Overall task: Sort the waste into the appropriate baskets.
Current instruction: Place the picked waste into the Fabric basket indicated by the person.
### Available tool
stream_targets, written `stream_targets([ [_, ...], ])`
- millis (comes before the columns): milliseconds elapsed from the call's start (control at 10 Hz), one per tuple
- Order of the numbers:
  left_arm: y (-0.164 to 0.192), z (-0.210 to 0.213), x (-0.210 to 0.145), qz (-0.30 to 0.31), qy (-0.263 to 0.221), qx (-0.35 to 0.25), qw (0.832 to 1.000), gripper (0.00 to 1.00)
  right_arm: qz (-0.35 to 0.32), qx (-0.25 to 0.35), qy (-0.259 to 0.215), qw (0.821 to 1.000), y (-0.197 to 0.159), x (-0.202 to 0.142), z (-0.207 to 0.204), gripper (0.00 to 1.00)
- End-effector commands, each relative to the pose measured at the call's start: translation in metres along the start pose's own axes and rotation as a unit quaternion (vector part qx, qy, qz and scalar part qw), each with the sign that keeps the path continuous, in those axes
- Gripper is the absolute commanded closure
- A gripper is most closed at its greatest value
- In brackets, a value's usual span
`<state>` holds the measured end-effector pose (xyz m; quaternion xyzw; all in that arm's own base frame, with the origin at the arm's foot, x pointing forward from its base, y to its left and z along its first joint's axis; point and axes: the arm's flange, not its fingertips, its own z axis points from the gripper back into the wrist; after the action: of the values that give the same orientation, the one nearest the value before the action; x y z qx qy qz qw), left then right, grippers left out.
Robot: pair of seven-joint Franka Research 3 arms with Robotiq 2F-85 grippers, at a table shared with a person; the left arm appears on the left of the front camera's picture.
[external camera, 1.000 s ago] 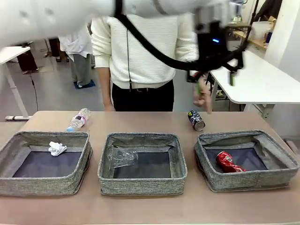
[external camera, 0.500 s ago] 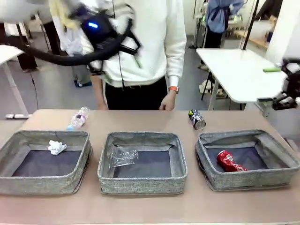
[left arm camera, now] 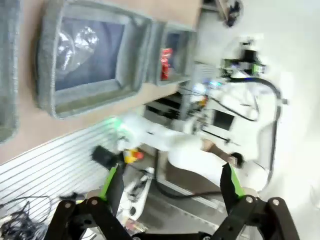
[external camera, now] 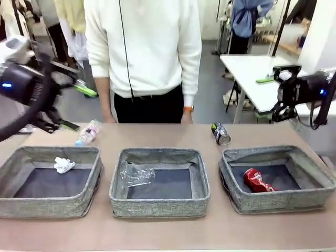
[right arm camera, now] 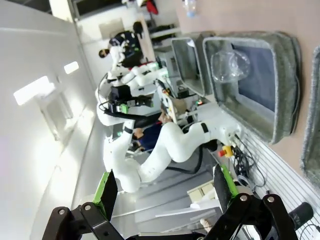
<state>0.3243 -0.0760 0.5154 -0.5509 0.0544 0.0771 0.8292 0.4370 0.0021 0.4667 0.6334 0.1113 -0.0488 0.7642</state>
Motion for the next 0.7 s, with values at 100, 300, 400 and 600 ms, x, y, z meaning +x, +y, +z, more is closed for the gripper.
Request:
stream_targets([
  [100, 0.051, 0.022, -0.010, 0.004, 0.024, -0.120, 0.992, 0.00, -0.018, -0.015, 0.007, 1.000, 0.009, 0.008, 0.002, 0.00],
  [300, 0.079, 0.020, -0.002, 0.003, 0.060, -0.169, 0.984, 0.00, -0.027, -0.017, 0.001, 0.999, 0.012, 0.015, -0.004, 0.00],
  [400, 0.044, 0.037, 0.001, 0.010, 0.021, -0.125, 0.992, 0.00, -0.008, -0.007, 0.002, 1.000, 0.003, 0.005, 0.001, 0.00],
  [600, 0.044, 0.037, 0.001, 0.010, 0.021, -0.125, 0.992, 0.00, -0.008, -0.007, 0.002, 1.000, 0.003, 0.005, 0.001, 0.00],
])
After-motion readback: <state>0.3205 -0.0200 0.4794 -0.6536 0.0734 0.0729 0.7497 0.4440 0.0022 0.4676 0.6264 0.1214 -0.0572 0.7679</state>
